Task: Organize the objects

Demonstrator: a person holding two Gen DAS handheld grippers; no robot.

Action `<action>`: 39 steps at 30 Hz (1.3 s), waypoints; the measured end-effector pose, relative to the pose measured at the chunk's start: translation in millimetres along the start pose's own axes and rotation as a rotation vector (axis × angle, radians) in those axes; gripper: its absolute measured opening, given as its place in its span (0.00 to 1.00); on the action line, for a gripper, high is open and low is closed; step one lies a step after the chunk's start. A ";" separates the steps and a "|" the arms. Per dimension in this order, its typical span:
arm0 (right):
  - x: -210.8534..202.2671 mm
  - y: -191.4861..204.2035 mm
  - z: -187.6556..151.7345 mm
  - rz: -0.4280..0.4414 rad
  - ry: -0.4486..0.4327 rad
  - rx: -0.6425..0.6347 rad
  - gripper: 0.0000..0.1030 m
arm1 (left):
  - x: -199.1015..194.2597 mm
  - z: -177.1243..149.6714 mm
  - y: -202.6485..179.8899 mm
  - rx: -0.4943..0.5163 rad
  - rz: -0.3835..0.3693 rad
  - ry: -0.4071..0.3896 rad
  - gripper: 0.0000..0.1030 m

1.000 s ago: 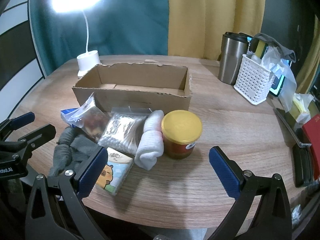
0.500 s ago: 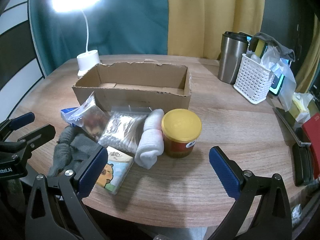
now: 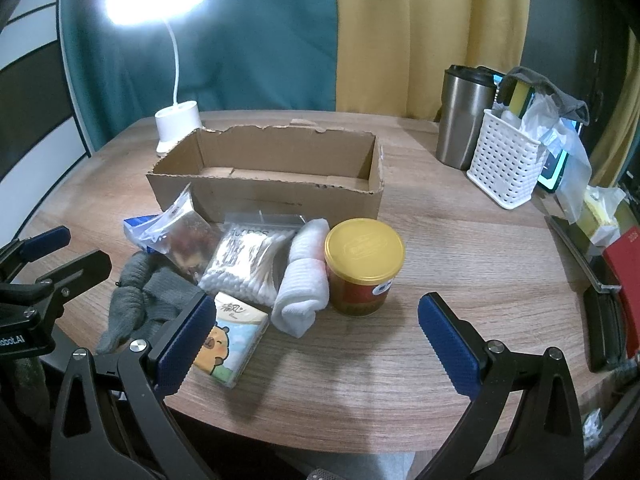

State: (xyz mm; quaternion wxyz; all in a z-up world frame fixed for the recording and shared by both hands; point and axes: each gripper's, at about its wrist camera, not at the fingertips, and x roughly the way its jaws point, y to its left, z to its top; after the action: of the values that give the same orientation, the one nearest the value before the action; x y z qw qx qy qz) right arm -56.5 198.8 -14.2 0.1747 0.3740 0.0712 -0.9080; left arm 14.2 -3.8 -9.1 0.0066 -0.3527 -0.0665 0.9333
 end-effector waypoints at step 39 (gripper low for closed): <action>-0.6 1.6 -0.6 -0.006 -0.003 0.008 1.00 | -3.3 -1.4 4.6 -0.003 0.010 0.003 1.00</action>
State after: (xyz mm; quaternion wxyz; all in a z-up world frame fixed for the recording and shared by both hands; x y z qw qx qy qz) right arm -55.2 197.6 -14.2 0.1705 0.3733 0.0684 -0.9093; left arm 17.8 -8.4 -8.6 0.0015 -0.3543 -0.0662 0.9328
